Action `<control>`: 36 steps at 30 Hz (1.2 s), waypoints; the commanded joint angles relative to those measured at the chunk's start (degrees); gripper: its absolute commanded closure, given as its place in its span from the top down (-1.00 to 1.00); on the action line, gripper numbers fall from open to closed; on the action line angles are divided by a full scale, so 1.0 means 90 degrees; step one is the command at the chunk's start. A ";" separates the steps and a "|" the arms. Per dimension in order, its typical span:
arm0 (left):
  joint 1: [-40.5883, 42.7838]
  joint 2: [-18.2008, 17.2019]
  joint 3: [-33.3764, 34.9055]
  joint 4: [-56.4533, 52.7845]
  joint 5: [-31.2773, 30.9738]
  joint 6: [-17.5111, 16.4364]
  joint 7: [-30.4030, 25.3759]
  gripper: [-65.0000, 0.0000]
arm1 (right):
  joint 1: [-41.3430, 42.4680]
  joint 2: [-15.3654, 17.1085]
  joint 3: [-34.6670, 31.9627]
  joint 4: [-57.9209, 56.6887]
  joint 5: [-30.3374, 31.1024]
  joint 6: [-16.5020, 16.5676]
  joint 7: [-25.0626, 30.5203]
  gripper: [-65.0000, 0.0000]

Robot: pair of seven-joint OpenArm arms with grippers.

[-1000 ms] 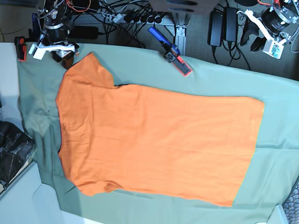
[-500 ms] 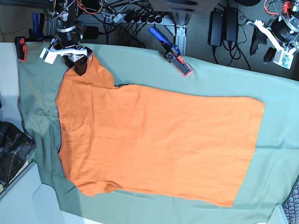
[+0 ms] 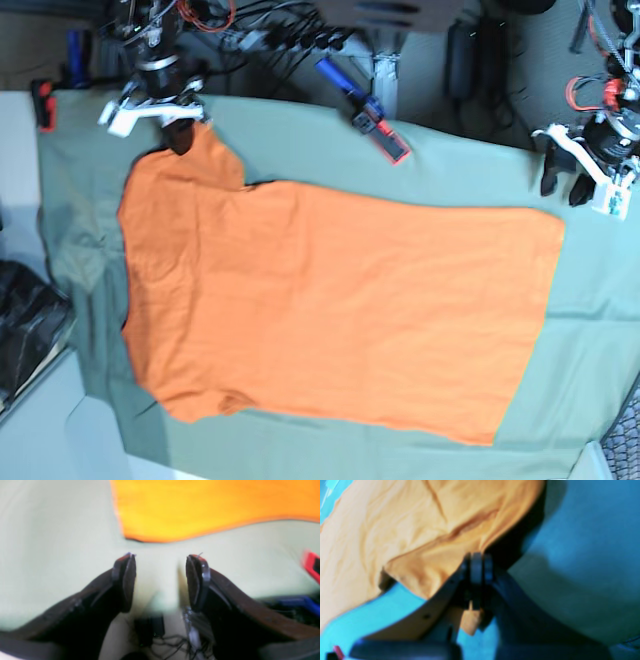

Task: Fold the T-shirt properly
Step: 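Move both grippers to the shirt's shoulder and hem corners and grasp them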

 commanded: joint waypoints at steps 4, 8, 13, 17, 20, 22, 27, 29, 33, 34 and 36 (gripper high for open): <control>-0.0685 -0.0058 -0.0032 -0.0612 -0.0056 -0.0022 -0.0126 0.10 | 0.0032 0.0029 -0.0012 0.0034 -0.0352 0.0466 -0.0187 -1.00; -0.1107 -0.0058 -0.0032 -0.1144 -0.0017 -0.0022 -0.0136 0.10 | 0.0032 0.0029 -0.0012 0.0034 -0.0350 0.0478 -0.0187 -1.00; -0.1450 -0.0039 -0.0032 -0.1525 -0.0121 -0.0022 -0.0136 0.10 | 0.0029 0.0029 -0.0012 0.0034 -0.0350 0.0478 -0.0187 -1.00; -0.1484 -0.0036 -0.0032 -0.1559 -0.0430 -0.0146 -0.0007 0.10 | 0.0032 0.0029 -0.0012 0.0034 -0.0350 0.0478 -0.0187 -1.00; -0.1447 0.0061 -0.0032 -0.1559 -0.0746 -0.0525 0.0202 0.10 | 0.0029 0.0029 -0.0012 0.0034 -0.0347 0.0478 -0.0187 -1.00; -0.1430 0.0194 -0.0032 -0.1559 -0.0928 -0.0663 0.0245 0.10 | 0.0029 0.0029 -0.0012 0.0034 -0.0347 0.0478 -0.0187 -1.00; -0.1435 0.0500 0.0010 -0.1559 -0.1008 -0.0690 0.0238 0.10 | 0.0029 0.0029 -0.0012 0.0034 -0.0347 0.0478 -0.0187 -1.00; -0.1433 0.0525 0.0107 -0.1559 -0.0940 -0.0690 0.0206 0.09 | 0.0029 0.0029 -0.0012 0.0034 -0.0350 0.0478 -0.0187 -1.00; -0.1433 0.0525 0.0381 -0.1559 -0.0631 -0.0690 0.0090 -0.38 | 0.0029 0.0029 -0.0012 0.0034 -0.0352 0.0481 -0.0189 -1.00; -0.1433 0.0525 0.0464 -0.1559 -0.0522 -0.0692 0.0039 -0.62 | 0.0029 0.0029 -0.0012 0.0034 -0.0355 0.0481 -0.0189 -1.00; -0.1433 0.0522 0.0607 -0.1559 -0.0245 -0.0695 -0.0056 -1.00 | 0.0032 0.0029 -0.0012 0.0034 -0.0386 0.0481 -0.0189 -1.00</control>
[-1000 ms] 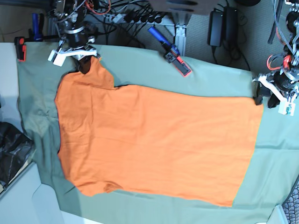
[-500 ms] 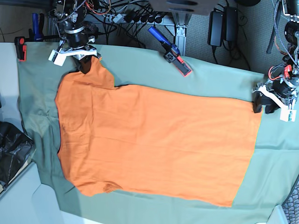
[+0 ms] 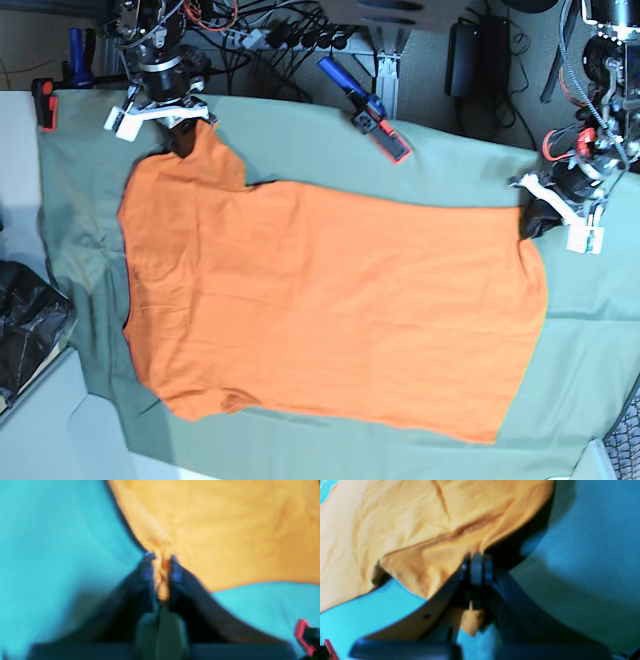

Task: Fold the T-shirt properly
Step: 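Move both grippers to the shirt's shoulder and hem corners and grasp them, then lift the corners and fold the shirt lengthwise over itself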

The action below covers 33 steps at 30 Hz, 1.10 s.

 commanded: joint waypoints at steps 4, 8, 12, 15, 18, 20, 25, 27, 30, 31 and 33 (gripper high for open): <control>-0.0034 -0.0080 0.0034 0.0061 0.0185 -0.1144 0.0075 -1.00 | -0.0039 0.0034 -0.0010 0.0039 -0.0408 0.0612 -0.0170 -1.00; -0.0027 -0.0284 0.0027 0.0061 0.0015 -0.1870 0.0126 -1.00 | -0.0075 0.0138 -0.0007 0.0044 -0.0442 0.0692 -0.0357 -1.00; 0.0090 -0.0614 -0.0010 0.0063 -0.0306 -0.1939 0.0328 -1.00 | -0.0308 0.0415 0.0017 0.0185 -0.0369 0.0697 -0.0481 -1.00; 0.0206 -0.0753 -0.0236 0.0063 -0.0534 -0.1939 0.0381 -1.00 | -0.0607 0.0568 0.0114 0.0493 -0.0279 0.0697 -0.0583 -1.00; 0.0221 -0.0835 -0.0576 0.0066 -0.0988 -0.1939 0.0758 -1.00 | -0.0920 0.0695 0.0287 0.0874 -0.0248 0.0702 -0.0699 -1.00; 0.0223 -0.0903 -0.0731 0.0068 -0.1426 -0.1939 0.1018 -1.00 | -0.1120 0.0775 0.0410 0.1107 -0.0248 0.0736 -0.0716 -1.00; 0.0204 -0.1088 -0.0772 0.0073 -0.2028 -0.1939 0.1156 -1.00 | -0.1326 0.0884 0.0741 0.1445 -0.0126 0.0743 -0.0719 -1.00; 0.0180 -0.1132 -0.0772 0.0080 -0.2157 -0.1939 0.1139 -1.00 | -0.1239 0.0942 0.0884 0.1474 -0.0053 0.0748 -0.0719 -1.00; 0.0000 -0.1236 -0.0772 0.0090 -0.2249 -0.1939 0.1137 -1.00 | -0.0957 0.1069 0.1081 0.1496 -0.0034 0.0872 -0.0719 -1.00; -0.0085 -0.1285 -0.0772 0.0090 -0.2249 -0.1939 0.1134 -1.00 | -0.0828 0.1122 0.1115 0.1496 -0.0036 0.0879 -0.0719 -1.00; -0.0253 -0.1382 -0.0770 0.0090 -0.2249 -0.1939 0.1134 -1.00 | -0.0556 0.1229 0.1122 0.1496 -0.0051 0.0884 -0.0721 -1.00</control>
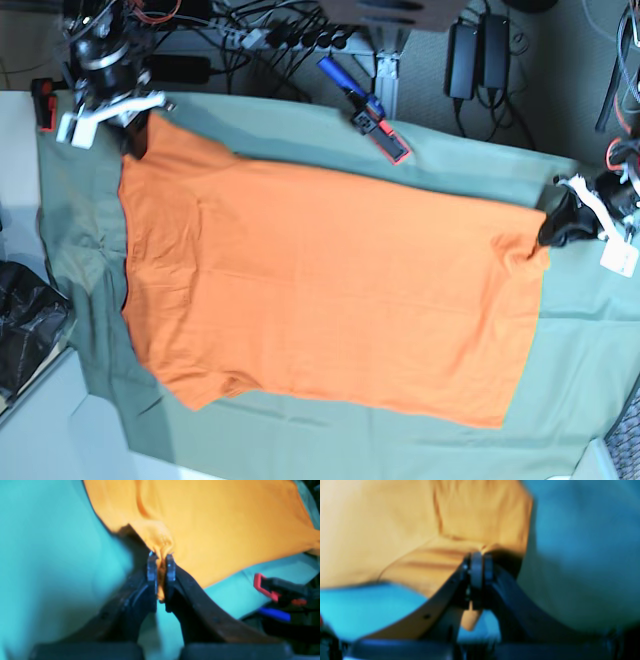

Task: Fold the T-shirt properly
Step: 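Lift the corners and fold the shirt lengthwise over itself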

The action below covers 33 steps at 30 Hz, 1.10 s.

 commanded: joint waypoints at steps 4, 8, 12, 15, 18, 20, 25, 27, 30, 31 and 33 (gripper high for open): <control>-0.0384 -0.0097 -0.0019 0.0085 -0.0061 -0.0128 -0.0121 -1.00 | 0.0590 0.0177 0.0070 0.0092 0.0019 0.0461 0.0078 -1.00; -0.0816 -0.0075 0.0104 -0.0308 0.0311 -0.0128 -0.0413 -1.00 | 0.1260 0.0180 0.0058 -0.0100 -0.0180 0.0481 0.0005 -1.00; -0.1481 -0.0073 0.0379 -0.1202 0.0398 -0.0128 -0.0597 -1.00 | 0.1943 0.0311 -0.0170 -0.0731 -0.0189 0.0483 0.0010 -1.00; -0.2008 -0.0075 0.0510 -0.1775 0.0430 -0.0128 -0.0614 -1.00 | 0.2470 0.0442 -0.0469 -0.1234 -0.0194 0.0517 0.0034 -1.00; -0.2426 -0.0075 0.0588 -0.2305 0.0641 -0.0128 -0.0831 -1.00 | 0.2992 0.0457 -0.0690 -0.1717 -0.0194 0.0576 0.0034 -1.00; -0.2688 -0.0075 0.0629 -0.2599 0.0729 -0.0128 -0.0916 -1.00 | 0.3310 0.0457 -0.0792 -0.2030 -0.0194 0.0597 0.0034 -1.00; -0.3286 -0.0073 0.0831 -0.3235 0.0874 -0.0128 -0.1127 -1.00 | 0.4044 0.0457 -0.0969 -0.2732 -0.0197 0.0602 0.0032 -1.00; -0.3461 -0.0075 0.0928 -0.3415 0.1098 -0.0128 -0.1343 -1.00 | 0.4265 0.0457 -0.1044 -0.2943 -0.0199 0.0605 0.0032 -1.00; -0.3653 -0.0075 0.1059 -0.3570 0.1217 -0.0128 -0.1433 -1.00 | 0.4551 0.0457 -0.1183 -0.3179 -0.0270 0.0741 0.0032 -1.00; -0.3704 -0.0070 0.1098 -0.3623 0.1217 -0.0128 -0.1440 -1.00 | 0.4639 0.0457 -0.1239 -0.3245 -0.0274 0.0748 0.0032 -1.00; -0.3764 -0.0058 0.1137 -0.3721 0.1219 -0.0128 -0.1501 -1.00 | 0.4779 0.0457 -0.1362 -0.3339 -0.0401 0.0746 0.0032 -1.00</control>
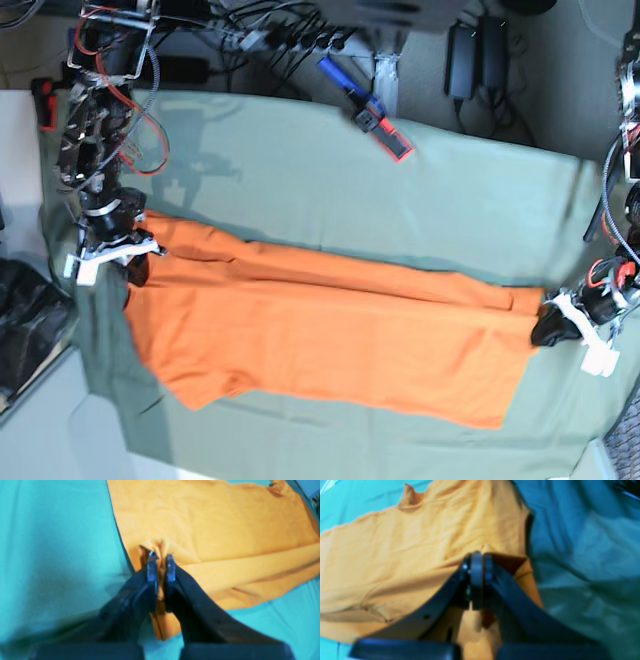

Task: Fold the T-shirt properly
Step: 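Lift the corners and fold the shirt lengthwise over itself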

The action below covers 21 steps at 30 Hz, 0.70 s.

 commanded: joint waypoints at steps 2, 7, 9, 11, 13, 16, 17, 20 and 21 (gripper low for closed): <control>-0.0182 -0.0112 -0.0039 0.0058 -0.0087 -0.0052 -0.0284 -1.00 | 0.0216 0.0136 -0.0080 0.0017 -0.0131 0.0505 0.0177 -1.00; -0.0182 -0.0114 -0.0039 0.0058 -0.0034 -0.0052 -0.0308 -0.23 | 0.0221 0.0114 -0.0284 -0.0236 -0.0163 0.0505 0.0180 -0.92; -0.0180 -0.0114 -0.0039 0.0058 -0.0036 -0.0052 -0.0274 0.14 | 0.0219 0.0068 -0.0287 -0.0257 -0.0160 0.0503 0.0172 -0.20; -0.0182 -0.0117 -0.0039 0.0058 -0.0044 -0.0052 -0.0255 0.16 | 0.0221 0.0029 -0.0284 -0.0257 -0.0158 0.0500 0.0172 0.36; -0.0182 -0.0119 -0.0058 0.0058 -0.0044 -0.0052 -0.0180 0.16 | 0.0221 0.0027 -0.0284 -0.0255 -0.0039 0.0500 0.0172 0.37; -0.0180 -0.0119 -0.0257 0.0063 -0.0308 -0.0052 0.0211 0.16 | 0.0221 0.0029 -0.0177 -0.0223 -0.0036 0.0503 0.0170 0.37; -0.0180 -0.0119 -0.0379 0.0063 -0.0532 -0.0052 0.0444 0.16 | 0.0219 0.0029 -0.0097 -0.0197 -0.0039 0.0503 0.0170 0.37; -0.0107 -0.0119 -0.0750 0.0085 -0.1290 -0.0052 0.1032 0.16 | 0.0185 0.0032 0.0359 -0.0112 -0.0034 0.0503 0.0097 0.37; -0.0058 -0.0119 -0.0850 0.0090 -0.1413 -0.0052 0.1132 0.16 | 0.0182 0.0032 0.0559 -0.0109 -0.0024 0.0500 0.0000 0.37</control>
